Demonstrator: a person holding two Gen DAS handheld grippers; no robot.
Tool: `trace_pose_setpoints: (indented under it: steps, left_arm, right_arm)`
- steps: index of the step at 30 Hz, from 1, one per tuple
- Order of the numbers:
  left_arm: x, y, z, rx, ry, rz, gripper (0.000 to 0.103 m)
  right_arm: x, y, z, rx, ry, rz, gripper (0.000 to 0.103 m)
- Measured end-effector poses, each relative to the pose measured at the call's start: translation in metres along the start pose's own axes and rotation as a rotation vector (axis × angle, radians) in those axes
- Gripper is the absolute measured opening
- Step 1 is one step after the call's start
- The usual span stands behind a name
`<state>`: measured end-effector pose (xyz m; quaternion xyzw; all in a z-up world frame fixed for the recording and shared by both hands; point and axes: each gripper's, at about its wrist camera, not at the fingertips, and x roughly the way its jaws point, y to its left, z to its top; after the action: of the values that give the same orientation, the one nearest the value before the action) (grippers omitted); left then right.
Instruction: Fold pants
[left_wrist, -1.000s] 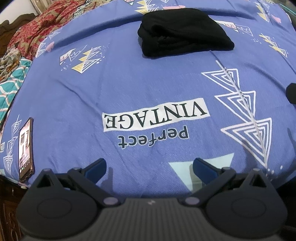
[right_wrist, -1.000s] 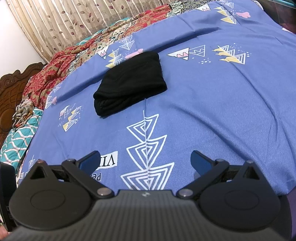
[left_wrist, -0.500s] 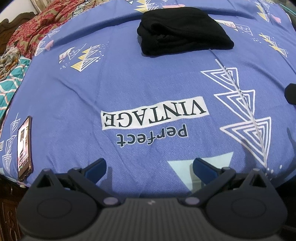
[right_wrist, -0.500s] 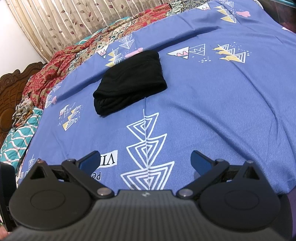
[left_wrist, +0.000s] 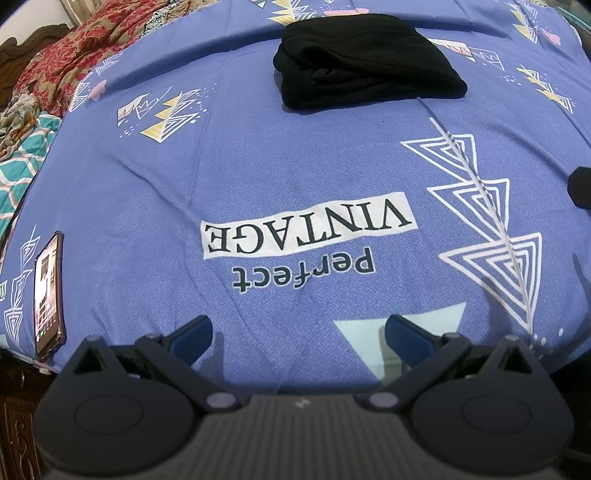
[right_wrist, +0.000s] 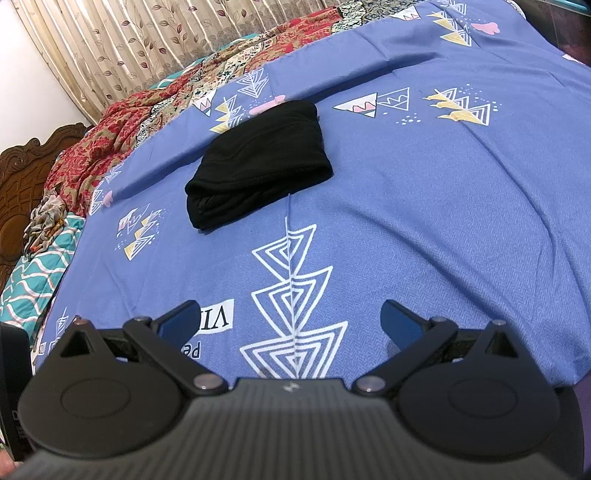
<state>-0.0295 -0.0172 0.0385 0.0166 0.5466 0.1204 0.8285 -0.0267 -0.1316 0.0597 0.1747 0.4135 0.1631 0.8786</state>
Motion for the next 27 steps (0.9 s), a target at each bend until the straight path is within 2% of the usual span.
trace_pose_setpoints:
  steps: [11,19,27]
  left_arm:
    - [0.0,0.002,0.002,-0.004,-0.01,0.01,0.103]
    - [-0.008,0.006,0.017,-0.014,-0.055,0.022,0.103]
    - [-0.017,0.001,0.03,-0.013,-0.101,0.023,0.103]
  right_arm:
    - [0.0,0.0,-0.001,-0.005,-0.005,-0.002,0.103]
    - [-0.013,0.007,-0.003,-0.103,-0.139,-0.055,0.103]
    - [-0.014,0.014,-0.001,-0.164,-0.195,-0.074,0.103]
